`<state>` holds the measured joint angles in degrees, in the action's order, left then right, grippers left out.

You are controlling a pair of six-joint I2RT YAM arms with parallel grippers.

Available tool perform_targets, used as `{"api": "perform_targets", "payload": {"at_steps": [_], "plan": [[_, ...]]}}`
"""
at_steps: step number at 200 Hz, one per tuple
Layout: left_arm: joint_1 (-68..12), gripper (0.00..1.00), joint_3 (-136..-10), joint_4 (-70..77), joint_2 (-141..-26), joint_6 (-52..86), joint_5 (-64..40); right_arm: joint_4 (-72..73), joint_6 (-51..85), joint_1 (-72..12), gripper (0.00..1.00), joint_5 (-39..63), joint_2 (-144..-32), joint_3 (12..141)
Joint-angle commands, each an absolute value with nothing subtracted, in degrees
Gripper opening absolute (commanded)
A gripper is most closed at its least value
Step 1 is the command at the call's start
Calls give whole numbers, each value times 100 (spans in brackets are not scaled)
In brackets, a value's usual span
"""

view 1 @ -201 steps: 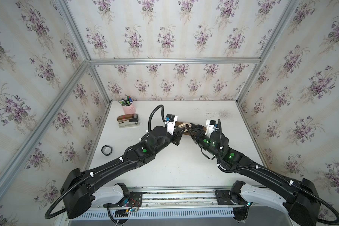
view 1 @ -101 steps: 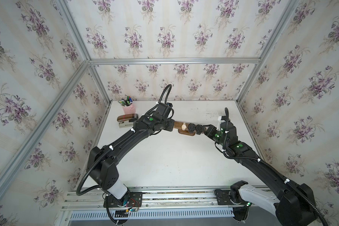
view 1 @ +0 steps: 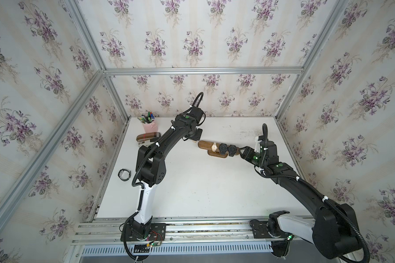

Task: Place watch on stand
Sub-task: Place the watch on the stand.

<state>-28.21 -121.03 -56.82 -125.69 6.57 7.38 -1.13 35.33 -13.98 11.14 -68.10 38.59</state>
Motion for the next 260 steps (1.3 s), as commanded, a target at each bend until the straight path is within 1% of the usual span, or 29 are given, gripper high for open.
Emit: {"api": "perform_targets", "payload": {"at_steps": [1, 18, 42, 120, 148, 188, 260], "plan": [[-2801, 23, -12468, -6058, -12884, 503, 695, 237, 3401, -1333, 61, 1242, -6910, 3825], [-2807, 23, -12783, -6231, -13146, 509, 592, 307, 3355, -1213, 62, 1327, -7048, 3815], [-2834, 23, -12771, -6153, -13202, 576, 414, 443, 3432, -914, 62, 1682, -7291, 3841], [-2994, 24, -13260, -6414, -13645, 527, 273, 723, 3360, -897, 62, 1763, -7692, 3879], [-3048, 26, -13393, -6570, -13676, 560, 273, 829, 3328, -898, 62, 1801, -7850, 3897], [-3085, 27, -13475, -6805, -13670, 622, 244, 999, 3307, -901, 63, 1817, -8044, 3923], [-3195, 32, -13710, -6901, -13858, 692, 55, 1429, 3336, -901, 63, 1989, -8414, 4025]]}}
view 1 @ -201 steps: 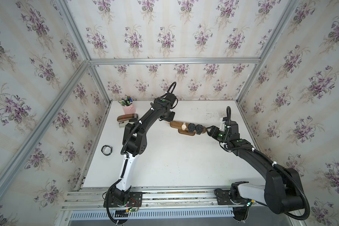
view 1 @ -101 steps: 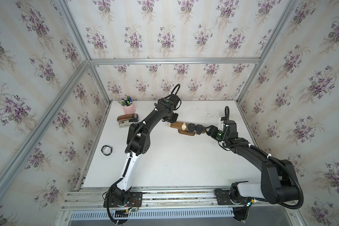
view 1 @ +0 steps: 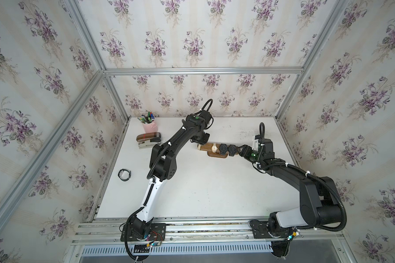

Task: Place watch on stand
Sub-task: Place the watch on the stand.

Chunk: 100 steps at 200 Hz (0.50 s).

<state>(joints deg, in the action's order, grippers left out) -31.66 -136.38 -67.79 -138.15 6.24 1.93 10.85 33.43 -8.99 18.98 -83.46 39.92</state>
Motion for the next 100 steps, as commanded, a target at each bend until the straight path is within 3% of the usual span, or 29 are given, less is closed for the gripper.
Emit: {"api": "perform_targets", "payload": {"at_steps": [1, 53, 100], "plan": [[-3193, 32, -13711, -6905, -13859, 689, 54, 1440, 3333, -899, 63, 1992, -8413, 4025], [-3278, 37, -13722, -6851, -13896, 769, -77, 1590, 3399, -902, 62, 1954, -8473, 4038], [-3313, 50, -13720, -6832, -13870, 777, -291, 1570, 3412, -899, 62, 1829, -8481, 4046]]}}
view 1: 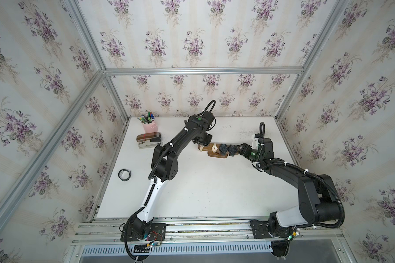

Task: Place watch on stand
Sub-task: Place the watch on the stand.

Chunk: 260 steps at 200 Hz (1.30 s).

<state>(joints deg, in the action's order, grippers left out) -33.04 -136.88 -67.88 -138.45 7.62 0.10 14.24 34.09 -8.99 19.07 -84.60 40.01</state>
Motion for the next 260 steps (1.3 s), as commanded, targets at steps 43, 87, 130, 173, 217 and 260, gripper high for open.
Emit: {"api": "perform_targets", "payload": {"at_steps": [43, 87, 130, 173, 217, 260], "plan": [[-3313, 49, -13621, -6700, -13800, 821, -554, 1590, 3429, -904, 61, 1854, -8464, 4017], [-3305, 45, -13493, -6593, -13781, 870, -720, 1562, 3432, -905, 61, 1838, -8473, 4025], [-3307, 38, -13398, -6520, -13735, 857, -846, 1538, 3415, -901, 60, 1823, -8462, 4035], [-3240, 39, -12923, -6114, -13427, 986, -782, 1506, 3373, -901, 60, 1786, -8455, 4038], [-3137, 46, -12953, -6018, -13421, 1296, -403, 1493, 3334, -898, 57, 1772, -8437, 4038], [-3133, 39, -12951, -5765, -13528, 1378, -742, 1539, 3354, -905, 56, 1854, -8485, 4037]]}}
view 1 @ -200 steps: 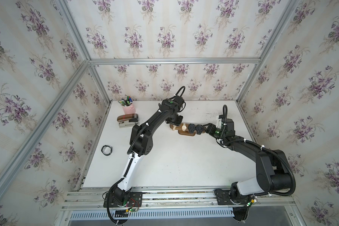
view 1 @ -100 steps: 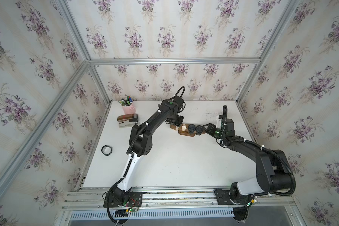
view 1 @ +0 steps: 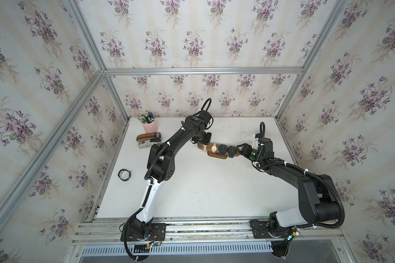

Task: Place watch on stand
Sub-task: Place the watch on the stand.

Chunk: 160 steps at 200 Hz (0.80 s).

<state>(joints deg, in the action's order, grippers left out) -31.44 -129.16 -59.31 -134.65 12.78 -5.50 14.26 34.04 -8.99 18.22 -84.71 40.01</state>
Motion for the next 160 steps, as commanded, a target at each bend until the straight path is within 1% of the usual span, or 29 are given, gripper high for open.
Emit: {"api": "perform_targets", "payload": {"at_steps": [1, 68, 79, 125, 160], "plan": [[-3135, 39, -12949, -5761, -13527, 1379, -754, 1543, 3356, -901, 56, 1854, -8488, 4035], [-3207, 37, -13001, -5786, -13622, 1244, -984, 1530, 3301, -898, 56, 1819, -8515, 4051], [-3222, 35, -12924, -5792, -13574, 1217, -1145, 1529, 3298, -904, 56, 1819, -8525, 4052], [-3230, 33, -12450, -5643, -13235, 1171, -1115, 1504, 3280, -903, 55, 1834, -8516, 4096], [-3226, 32, -12222, -5549, -13042, 1126, -1143, 1410, 3235, -906, 57, 1851, -8445, 4096]]}}
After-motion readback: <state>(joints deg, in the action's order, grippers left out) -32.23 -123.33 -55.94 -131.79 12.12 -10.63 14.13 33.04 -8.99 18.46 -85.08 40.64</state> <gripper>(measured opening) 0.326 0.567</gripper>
